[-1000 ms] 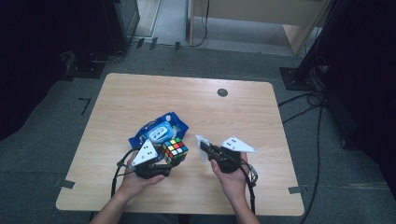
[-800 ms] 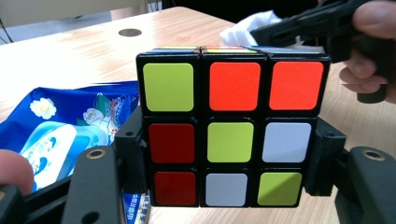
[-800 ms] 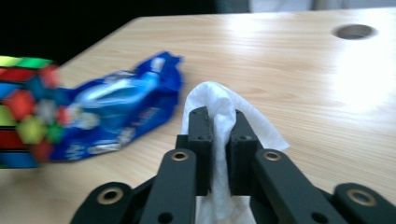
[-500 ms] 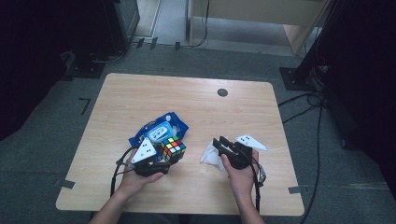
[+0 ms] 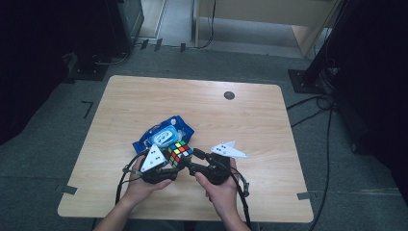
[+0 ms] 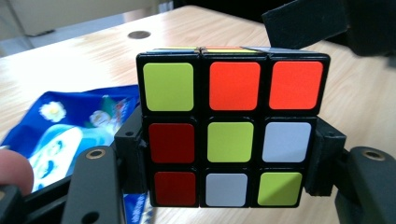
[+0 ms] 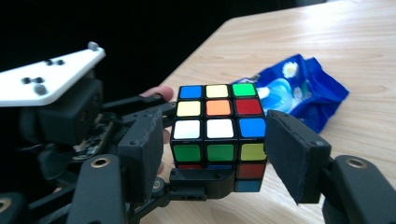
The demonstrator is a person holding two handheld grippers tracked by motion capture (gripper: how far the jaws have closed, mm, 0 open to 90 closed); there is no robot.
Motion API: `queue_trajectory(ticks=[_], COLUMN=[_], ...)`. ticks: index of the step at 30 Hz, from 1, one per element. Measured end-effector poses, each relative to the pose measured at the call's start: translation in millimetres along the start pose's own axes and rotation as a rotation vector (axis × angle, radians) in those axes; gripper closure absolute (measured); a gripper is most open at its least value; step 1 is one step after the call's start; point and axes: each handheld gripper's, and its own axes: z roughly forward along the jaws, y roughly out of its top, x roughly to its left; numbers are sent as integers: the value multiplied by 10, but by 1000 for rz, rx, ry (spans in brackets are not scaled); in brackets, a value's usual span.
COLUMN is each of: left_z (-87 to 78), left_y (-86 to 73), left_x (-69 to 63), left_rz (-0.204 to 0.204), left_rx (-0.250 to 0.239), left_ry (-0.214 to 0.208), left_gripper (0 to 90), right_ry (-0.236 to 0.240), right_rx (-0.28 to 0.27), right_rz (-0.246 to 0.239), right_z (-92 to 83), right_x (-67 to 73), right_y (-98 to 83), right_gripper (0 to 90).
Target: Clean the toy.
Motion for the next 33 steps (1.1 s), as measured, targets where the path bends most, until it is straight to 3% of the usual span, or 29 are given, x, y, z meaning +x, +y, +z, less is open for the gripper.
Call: queue_trajectory(ticks=[3,9,13,20,23,24,27,30,33], left_z=[-5,3,-6,20,25,28,32,23,36], left_y=[2,22,36,31,48,52,54,49,45], left_x=[-2,-101,-145,-194,-213,-213,-206,-204,-140], left_rz=[0,33,41,56,56,53,44,58,18], left_rx=[-5,-11,-38,-29,-34,-32,-31,-34,-14], left_ry=[-10,-45,-79,-59,-55,-56,-61,-53,-47], left_gripper=[341,341,341,340,340,339,334,337,341], right_ry=[-29,-36,-18,-41,-78,-117,-218,-228,-184], right_rx=[10,5,22,77,74,75,73,71,33], right_rz=[4,-27,-15,-15,-98,-169,-312,-331,-284], right_z=[31,44,73,112,88,84,103,116,61], right_x=[-4,5,1,-19,44,107,270,292,241], right_y=[-25,-37,-46,-55,-48,-49,-74,-84,-59], right_gripper=[341,337,315,344,344,344,343,342,328])
